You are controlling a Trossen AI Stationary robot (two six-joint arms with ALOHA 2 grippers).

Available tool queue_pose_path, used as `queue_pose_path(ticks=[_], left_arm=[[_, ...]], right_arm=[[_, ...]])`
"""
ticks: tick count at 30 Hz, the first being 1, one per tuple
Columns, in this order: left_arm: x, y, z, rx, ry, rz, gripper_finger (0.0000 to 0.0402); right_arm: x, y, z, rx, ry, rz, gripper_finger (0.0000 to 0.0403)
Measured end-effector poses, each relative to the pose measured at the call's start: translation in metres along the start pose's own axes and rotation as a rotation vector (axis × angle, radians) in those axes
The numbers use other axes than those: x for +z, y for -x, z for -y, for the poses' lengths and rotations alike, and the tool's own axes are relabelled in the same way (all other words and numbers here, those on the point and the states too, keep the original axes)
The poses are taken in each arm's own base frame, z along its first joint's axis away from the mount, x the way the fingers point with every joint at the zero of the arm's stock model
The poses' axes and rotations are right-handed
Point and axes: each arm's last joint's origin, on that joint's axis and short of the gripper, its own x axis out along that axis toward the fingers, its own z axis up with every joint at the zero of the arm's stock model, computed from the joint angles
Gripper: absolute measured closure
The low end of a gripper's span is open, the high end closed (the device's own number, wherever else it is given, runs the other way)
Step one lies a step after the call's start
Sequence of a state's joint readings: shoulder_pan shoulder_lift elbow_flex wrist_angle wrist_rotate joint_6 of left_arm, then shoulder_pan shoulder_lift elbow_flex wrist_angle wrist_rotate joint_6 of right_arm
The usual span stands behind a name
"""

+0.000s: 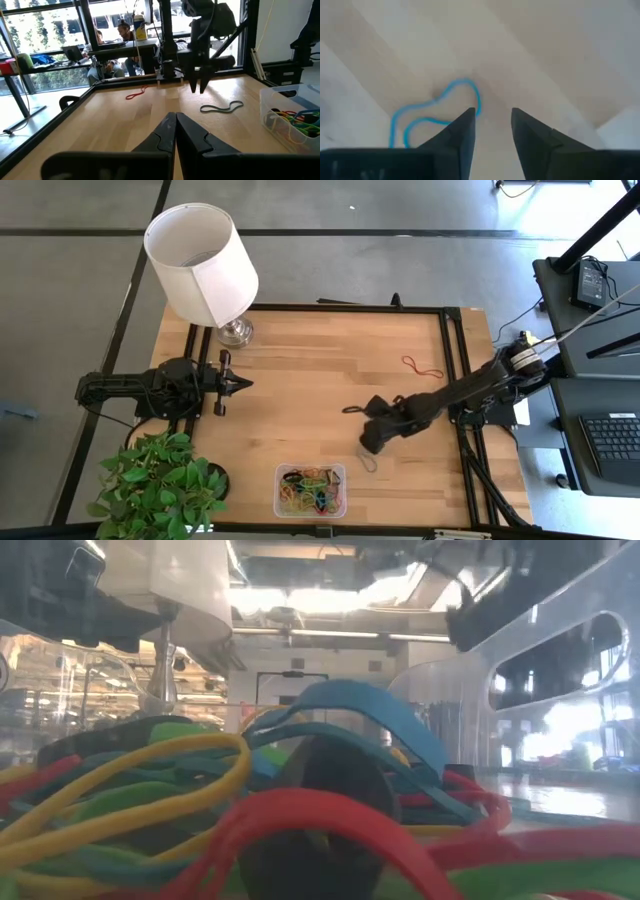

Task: Pick and place rubber bands into bin
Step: Put the blue rubber band into the transparent bin

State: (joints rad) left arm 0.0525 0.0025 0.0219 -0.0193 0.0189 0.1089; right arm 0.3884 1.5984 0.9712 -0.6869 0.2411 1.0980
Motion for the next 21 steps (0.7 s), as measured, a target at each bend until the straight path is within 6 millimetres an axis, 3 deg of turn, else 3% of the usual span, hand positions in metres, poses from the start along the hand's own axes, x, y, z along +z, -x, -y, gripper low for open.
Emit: queue_pose_path(ticks=[6, 15, 18, 21], left_arm=[[0.000, 0.000, 0.000, 0.000, -0.001, 0.000, 0.0393], [0.000, 0.000, 0.000, 0.000, -0.001, 0.001, 0.0395], [0.000, 0.000, 0.000, 0.000, 0.000, 0.000, 0.0395], [0.000, 0.000, 0.000, 0.000, 0.000, -0.001, 0.0394]], right_arm=[[-0.009, -0.030, 0.004, 0.005, -0.016, -0.079, 0.0251], [-0.010, -0.049, -0.005, 0.001, 0.032, -0.105, 0.0249], [-0.013, -0.058, -0.004, -0.044, 0.063, -0.122, 0.0270], [-0.015, -0.063, -0.004, -0.068, 0.087, -0.136, 0.0326]])
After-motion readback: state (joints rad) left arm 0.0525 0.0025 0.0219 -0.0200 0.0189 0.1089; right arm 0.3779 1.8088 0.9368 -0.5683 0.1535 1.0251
